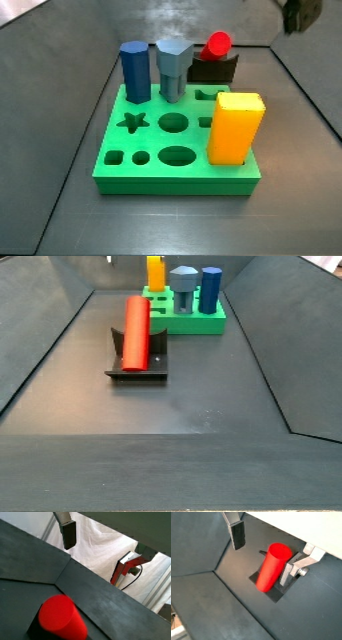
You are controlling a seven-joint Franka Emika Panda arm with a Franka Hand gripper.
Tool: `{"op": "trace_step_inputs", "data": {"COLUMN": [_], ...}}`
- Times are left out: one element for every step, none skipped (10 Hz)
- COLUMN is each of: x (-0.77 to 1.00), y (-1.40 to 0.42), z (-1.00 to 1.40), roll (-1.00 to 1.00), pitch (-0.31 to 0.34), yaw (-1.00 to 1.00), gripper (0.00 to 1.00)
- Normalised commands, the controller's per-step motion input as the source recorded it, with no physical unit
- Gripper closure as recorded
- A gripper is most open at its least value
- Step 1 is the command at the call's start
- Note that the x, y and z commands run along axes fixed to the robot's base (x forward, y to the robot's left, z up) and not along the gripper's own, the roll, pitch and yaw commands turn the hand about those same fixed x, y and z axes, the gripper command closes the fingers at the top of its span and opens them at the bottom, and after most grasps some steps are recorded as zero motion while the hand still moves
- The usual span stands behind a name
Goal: Pick up the round object. Move up. Place the round object on the fixture. Regrasp the round object. Move to above the board. Insert the round object.
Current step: Regrasp the round object.
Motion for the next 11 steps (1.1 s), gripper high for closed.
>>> {"op": "trace_step_inputs", "data": {"x": [0.11,0.13,0.14,0.15,0.16,0.15,0.12,0.11,0.1,0.09,0.0], "y": [0.02,0.02,0.01,0.0,-0.01,-0.01,-0.01,-0.02,-0.02,-0.02,0.0], "z": [-1.0,-1.0,-1.0,-1.0,-1.0,-0.89,-0.68,-0.52,-0.37,-0.17,0.0], "roll": [0.08,0.09,0.09,0.09,0.09,0.09,0.09,0.09,0.08,0.08,0.0], "pitch": [0.033,-0.009,-0.036,-0.054,-0.066,-0.066,-0.054,-0.047,-0.04,-0.026,0.0], "yaw": [0.19,0.17,0.15,0.13,0.09,0.08,0.05,0.03,0.02,0.01,0.0], "gripper": [0.0,0.0,0.0,0.0,0.0,0.0,0.0,0.0,0.0,0.0,1.0]}}
